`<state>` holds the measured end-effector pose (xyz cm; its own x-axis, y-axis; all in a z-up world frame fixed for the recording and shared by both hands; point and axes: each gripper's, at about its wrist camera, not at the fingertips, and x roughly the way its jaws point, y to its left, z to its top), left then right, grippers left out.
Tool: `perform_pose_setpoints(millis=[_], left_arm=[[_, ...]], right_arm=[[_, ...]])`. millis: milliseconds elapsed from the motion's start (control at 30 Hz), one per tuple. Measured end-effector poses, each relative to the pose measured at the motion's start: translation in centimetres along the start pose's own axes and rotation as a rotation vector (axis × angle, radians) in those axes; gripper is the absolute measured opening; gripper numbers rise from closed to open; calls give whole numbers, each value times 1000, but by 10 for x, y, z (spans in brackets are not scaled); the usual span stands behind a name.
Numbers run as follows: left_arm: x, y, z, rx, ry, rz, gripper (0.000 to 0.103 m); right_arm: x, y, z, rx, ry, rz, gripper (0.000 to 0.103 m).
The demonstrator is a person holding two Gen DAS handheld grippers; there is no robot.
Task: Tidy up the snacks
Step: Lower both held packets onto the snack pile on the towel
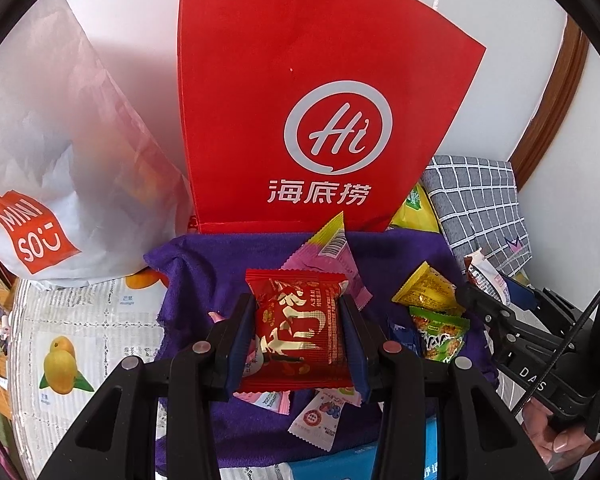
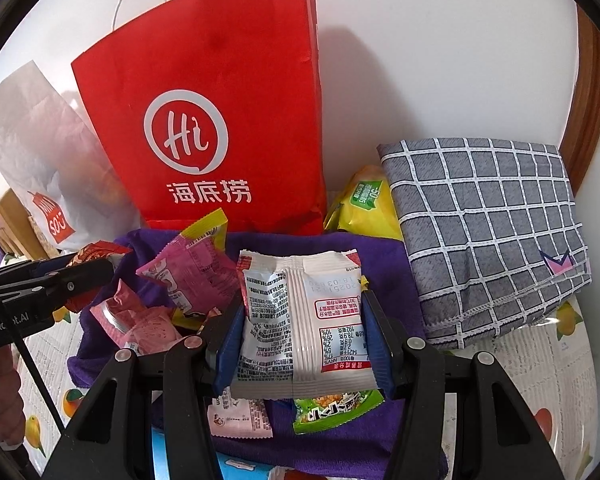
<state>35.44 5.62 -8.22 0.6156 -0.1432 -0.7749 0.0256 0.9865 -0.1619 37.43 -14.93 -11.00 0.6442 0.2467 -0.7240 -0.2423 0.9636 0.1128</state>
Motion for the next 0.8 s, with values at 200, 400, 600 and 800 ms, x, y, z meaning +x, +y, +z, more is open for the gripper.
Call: perform_pose_setpoints(millis=[200, 400, 600, 800], left_arm=[[5, 2, 1, -6, 6, 0, 40], [10, 4, 0, -18, 21, -9, 40], [16, 4, -1, -16, 33, -13, 40], [23, 4, -1, -16, 43, -14, 40]], right_arm=[[7, 0, -1, -7, 13, 2, 54], [14, 2, -3, -17, 28, 6, 54], [22, 5, -5, -26, 47, 13, 54], [32, 10, -7, -34, 66, 16, 54]])
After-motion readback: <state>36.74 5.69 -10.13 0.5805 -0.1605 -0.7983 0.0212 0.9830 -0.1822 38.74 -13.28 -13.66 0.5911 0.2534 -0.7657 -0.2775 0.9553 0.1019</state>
